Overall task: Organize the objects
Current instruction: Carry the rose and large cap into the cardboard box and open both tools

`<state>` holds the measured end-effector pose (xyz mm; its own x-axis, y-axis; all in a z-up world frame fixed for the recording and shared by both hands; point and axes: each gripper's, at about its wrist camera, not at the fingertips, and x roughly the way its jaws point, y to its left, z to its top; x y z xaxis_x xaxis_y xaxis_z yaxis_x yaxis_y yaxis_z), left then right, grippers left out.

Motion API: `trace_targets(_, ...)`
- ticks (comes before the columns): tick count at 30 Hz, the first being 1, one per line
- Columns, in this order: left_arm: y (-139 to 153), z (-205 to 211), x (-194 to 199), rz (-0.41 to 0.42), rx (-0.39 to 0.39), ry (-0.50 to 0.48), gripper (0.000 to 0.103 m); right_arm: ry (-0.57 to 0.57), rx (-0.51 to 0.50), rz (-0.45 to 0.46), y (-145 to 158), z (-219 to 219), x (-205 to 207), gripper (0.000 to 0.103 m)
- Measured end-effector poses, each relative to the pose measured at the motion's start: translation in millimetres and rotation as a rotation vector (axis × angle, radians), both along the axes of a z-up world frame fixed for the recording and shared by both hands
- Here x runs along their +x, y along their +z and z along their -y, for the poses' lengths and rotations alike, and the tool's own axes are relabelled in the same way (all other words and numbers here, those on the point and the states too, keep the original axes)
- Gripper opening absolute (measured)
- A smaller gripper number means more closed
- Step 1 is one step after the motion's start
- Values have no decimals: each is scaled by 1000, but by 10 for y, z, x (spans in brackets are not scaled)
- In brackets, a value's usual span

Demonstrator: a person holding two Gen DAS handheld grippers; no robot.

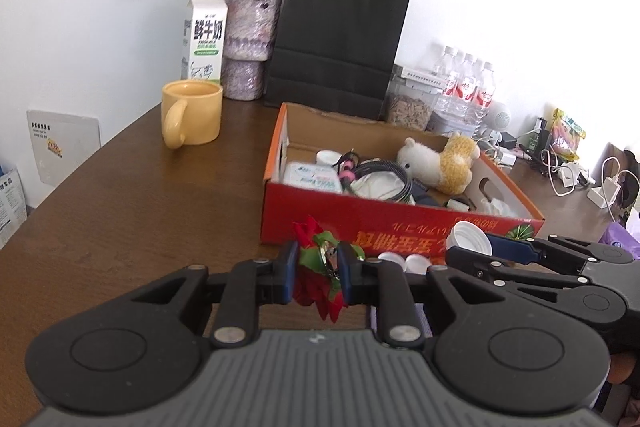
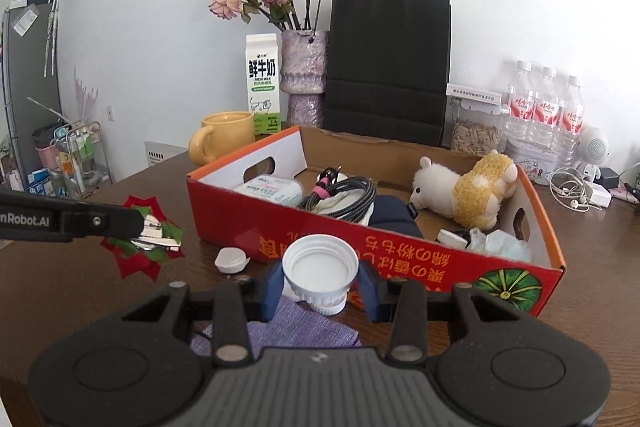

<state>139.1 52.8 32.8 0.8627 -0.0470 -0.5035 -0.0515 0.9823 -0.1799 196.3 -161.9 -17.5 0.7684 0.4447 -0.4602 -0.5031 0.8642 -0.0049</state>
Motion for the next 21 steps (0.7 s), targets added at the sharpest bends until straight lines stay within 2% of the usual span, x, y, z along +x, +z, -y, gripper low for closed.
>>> trace_targets(11, 243, 230, 438, 70, 27, -45, 22, -60, 22, 88, 292, 131, 305, 39)
trace_targets(21, 309, 383, 1023, 94, 49, -65, 22, -116, 35, 114, 311, 125, 821, 39)
